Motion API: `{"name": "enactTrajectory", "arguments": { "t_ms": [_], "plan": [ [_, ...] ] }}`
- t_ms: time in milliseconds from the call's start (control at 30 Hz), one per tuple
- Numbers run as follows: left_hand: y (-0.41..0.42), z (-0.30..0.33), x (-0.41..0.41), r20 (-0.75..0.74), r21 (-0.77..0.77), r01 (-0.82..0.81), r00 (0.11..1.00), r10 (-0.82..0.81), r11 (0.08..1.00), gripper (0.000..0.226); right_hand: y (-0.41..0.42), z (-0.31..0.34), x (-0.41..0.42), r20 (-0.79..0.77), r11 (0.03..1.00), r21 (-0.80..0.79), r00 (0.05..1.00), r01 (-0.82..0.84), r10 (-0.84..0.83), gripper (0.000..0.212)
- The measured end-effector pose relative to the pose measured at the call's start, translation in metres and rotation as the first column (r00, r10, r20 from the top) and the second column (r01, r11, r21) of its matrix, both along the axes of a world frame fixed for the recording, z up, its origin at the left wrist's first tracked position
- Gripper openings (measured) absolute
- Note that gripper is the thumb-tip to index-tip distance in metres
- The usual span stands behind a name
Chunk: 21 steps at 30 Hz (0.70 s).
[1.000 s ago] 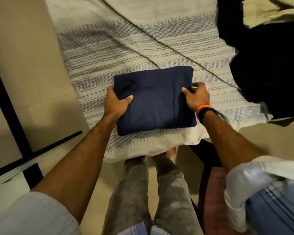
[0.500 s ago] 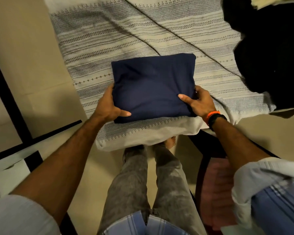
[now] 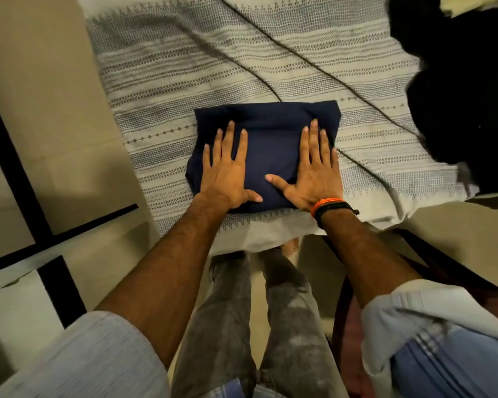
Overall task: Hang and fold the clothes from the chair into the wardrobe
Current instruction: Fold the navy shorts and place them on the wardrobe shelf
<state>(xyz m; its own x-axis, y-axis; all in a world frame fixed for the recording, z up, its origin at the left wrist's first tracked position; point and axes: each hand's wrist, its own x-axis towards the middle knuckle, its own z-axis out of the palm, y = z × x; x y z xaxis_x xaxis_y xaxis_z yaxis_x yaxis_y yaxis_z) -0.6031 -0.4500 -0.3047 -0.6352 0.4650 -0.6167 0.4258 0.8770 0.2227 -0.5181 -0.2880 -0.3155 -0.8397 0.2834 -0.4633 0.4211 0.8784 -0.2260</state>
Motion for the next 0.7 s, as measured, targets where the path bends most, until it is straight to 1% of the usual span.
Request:
{"name": "enactTrajectory", "arguments": {
  "t_ms": [67,133,167,200,233,267,300,333,367,400,433,500,533,600,633,700],
  "plan": [
    [-0.002,-0.008,-0.005,0.032,0.025,-0.018,0.999,0.017,1.000,0.145,0.006,-0.009,-0.001,0.035,0.997,-0.077,0.999,0.026,-0.024,0.125],
    [-0.006,-0.007,-0.009,0.063,0.091,-0.057,0.997,0.051,0.994,0.142,0.011,-0.008,-0.001,-0.036,0.979,-0.190,0.997,0.067,-0.075,0.125],
    [-0.010,-0.006,-0.008,0.065,0.150,-0.108,0.993,0.099,0.983,0.136,0.012,-0.005,0.001,-0.105,0.958,-0.261,0.984,0.116,-0.147,0.121],
    [-0.014,-0.003,-0.006,0.041,0.216,-0.187,0.982,0.182,0.958,0.127,0.013,-0.002,0.005,-0.176,0.932,-0.314,0.953,0.183,-0.246,0.113],
    [-0.019,0.000,0.000,-0.008,0.269,-0.296,0.951,0.310,0.916,0.117,0.012,0.000,0.012,-0.240,0.903,-0.336,0.902,0.268,-0.357,0.103],
    [-0.022,0.004,0.004,-0.071,0.309,-0.410,0.890,0.450,0.858,0.106,0.011,0.003,0.015,-0.286,0.871,-0.330,0.840,0.365,-0.460,0.097],
    [-0.025,0.007,0.009,-0.110,0.328,-0.517,0.810,0.576,0.790,0.098,0.010,0.004,0.018,-0.288,0.824,-0.327,0.781,0.463,-0.554,0.094],
    [-0.026,0.009,0.012,-0.112,0.323,-0.620,0.725,0.680,0.715,0.094,0.010,0.007,0.018,-0.242,0.756,-0.343,0.725,0.558,-0.645,0.094],
    [-0.026,0.012,0.013,-0.079,0.298,-0.706,0.652,0.754,0.642,0.094,0.010,0.009,0.016,-0.152,0.675,-0.376,0.676,0.635,-0.721,0.094],
    [-0.026,0.013,0.012,-0.015,0.268,-0.781,0.582,0.813,0.564,0.096,0.010,0.010,0.014,-0.034,0.596,-0.414,0.643,0.688,-0.765,0.092],
    [-0.026,0.012,0.010,0.069,0.244,-0.845,0.505,0.860,0.476,0.096,0.011,0.011,0.012,0.069,0.546,-0.433,0.631,0.717,-0.773,0.088],
    [-0.026,0.007,0.003,0.257,0.163,-0.943,0.325,0.910,0.290,0.097,0.014,0.012,0.010,0.182,0.519,-0.443,0.639,0.732,-0.747,0.077],
    [-0.025,0.005,0.000,0.326,0.116,-0.965,0.260,0.909,0.235,0.097,0.017,0.011,0.008,0.214,0.493,-0.457,0.629,0.741,-0.748,0.072],
    [-0.026,0.002,-0.004,0.443,0.032,-0.971,0.226,0.867,0.237,0.094,0.019,0.009,0.005,0.301,0.370,-0.527,0.576,0.765,-0.760,0.060],
    [-0.026,0.003,-0.005,0.513,0.005,-0.971,0.207,0.833,0.238,0.088,0.021,0.008,0.003,0.336,0.316,-0.559,0.558,0.767,-0.759,0.054],
    [-0.025,0.006,-0.006,0.601,-0.003,-0.975,0.177,0.780,0.224,0.067,0.023,0.007,0.000,0.352,0.272,-0.600,0.554,0.752,-0.755,0.044]
  ]
}}
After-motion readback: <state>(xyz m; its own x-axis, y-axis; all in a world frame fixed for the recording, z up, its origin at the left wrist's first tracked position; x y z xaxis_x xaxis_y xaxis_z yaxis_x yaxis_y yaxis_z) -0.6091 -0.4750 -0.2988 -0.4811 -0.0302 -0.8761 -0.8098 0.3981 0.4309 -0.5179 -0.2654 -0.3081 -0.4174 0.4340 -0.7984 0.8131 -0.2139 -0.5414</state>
